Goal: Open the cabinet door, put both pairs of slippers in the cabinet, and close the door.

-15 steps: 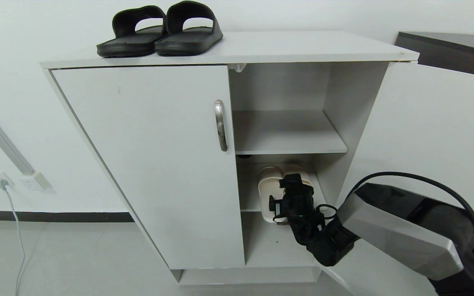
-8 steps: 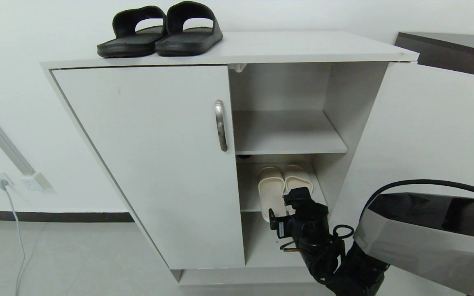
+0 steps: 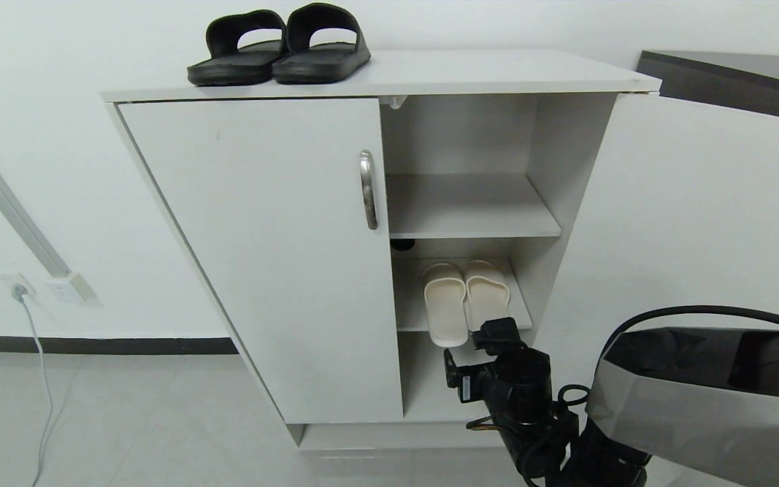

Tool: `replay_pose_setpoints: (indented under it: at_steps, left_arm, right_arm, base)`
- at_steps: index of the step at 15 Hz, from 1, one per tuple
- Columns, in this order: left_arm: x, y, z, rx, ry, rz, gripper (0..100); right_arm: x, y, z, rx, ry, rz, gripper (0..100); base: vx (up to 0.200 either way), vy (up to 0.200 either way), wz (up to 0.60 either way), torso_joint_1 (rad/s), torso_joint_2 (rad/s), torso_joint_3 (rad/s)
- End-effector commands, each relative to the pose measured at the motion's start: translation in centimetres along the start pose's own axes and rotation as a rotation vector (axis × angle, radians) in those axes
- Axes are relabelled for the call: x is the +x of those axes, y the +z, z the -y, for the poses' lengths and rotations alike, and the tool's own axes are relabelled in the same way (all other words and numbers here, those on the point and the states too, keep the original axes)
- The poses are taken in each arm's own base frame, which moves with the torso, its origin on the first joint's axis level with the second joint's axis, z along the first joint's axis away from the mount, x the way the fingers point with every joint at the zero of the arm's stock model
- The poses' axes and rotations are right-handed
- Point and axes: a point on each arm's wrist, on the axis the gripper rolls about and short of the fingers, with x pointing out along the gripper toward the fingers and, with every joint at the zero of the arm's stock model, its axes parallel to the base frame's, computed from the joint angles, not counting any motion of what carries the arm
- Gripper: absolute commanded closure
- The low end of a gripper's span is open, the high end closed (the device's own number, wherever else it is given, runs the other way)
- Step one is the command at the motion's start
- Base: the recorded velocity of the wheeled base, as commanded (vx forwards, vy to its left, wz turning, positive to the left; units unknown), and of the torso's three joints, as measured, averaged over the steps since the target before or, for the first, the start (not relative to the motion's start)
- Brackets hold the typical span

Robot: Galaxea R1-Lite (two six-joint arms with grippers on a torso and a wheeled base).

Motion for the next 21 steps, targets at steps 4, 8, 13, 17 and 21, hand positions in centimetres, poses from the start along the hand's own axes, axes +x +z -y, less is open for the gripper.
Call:
replay_pose_setpoints:
  at_steps: [4, 8, 13, 17, 21]
  left_arm:
    - [0.0, 0.0, 0.0, 0.0, 0.001, 0.0, 100]
    - [0.0, 0.0, 0.0, -0.002, 0.001, 0.0, 100]
    - [0.01, 0.01, 0.0, -0.002, 0.001, -0.001, 100]
    - [0.01, 0.01, 0.0, -0.002, 0.002, -0.001, 100]
    - [0.01, 0.01, 0.0, -0.003, 0.002, -0.001, 100]
  right_arm:
    - [-0.52, 0.09, -0.15, 0.002, 0.013, 0.01, 0]
    - [-0.42, 0.2, -0.24, 0.003, 0.018, 0.013, 0]
    - [-0.5, -0.11, -0.52, -0.005, 0.029, 0.005, 0]
    - [-0.66, -0.17, -0.76, -0.008, 0.037, 0.003, 0]
    - [-0.66, -0.26, -0.74, -0.013, 0.035, 0.0, 0]
  base:
    - [0.0, 0.0, 0.0, 0.0, 0.0, 0.0]
    - [0.0, 0.0, 0.0, 0.0, 0.0, 0.0]
    - [0.0, 0.0, 0.0, 0.003, 0.0, 0.035]
    - [0.0, 0.0, 0.0, 0.001, 0.0, 0.187]
    - [0.0, 0.0, 0.0, 0.005, 0.0, 0.129]
